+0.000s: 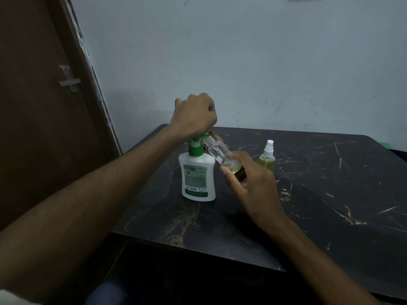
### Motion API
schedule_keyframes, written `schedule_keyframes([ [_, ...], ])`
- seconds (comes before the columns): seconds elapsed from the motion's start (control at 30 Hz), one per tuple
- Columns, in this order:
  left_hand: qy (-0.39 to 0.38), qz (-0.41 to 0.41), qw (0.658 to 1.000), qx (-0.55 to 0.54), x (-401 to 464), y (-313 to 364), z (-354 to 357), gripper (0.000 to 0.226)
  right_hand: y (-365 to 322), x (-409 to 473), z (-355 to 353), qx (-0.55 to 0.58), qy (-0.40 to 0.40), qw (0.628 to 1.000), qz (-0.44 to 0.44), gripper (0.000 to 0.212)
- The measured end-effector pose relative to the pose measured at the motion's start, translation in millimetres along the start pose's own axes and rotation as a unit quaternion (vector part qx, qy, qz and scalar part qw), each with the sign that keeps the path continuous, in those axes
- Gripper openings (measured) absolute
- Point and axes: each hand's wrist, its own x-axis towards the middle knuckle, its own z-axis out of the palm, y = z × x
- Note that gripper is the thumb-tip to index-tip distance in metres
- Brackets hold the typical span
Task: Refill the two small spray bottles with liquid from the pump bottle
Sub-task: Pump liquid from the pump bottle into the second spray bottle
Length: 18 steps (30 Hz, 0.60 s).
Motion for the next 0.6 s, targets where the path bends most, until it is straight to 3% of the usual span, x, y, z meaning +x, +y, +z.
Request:
schedule_keyframes([
  [0.6,-0.004,-0.008,1.000,-0.006,-2.6,-2.5,-0.2,0.020,1.8,-0.5,0.7,-0.001,-0.007,1.000,0.004,0.034],
])
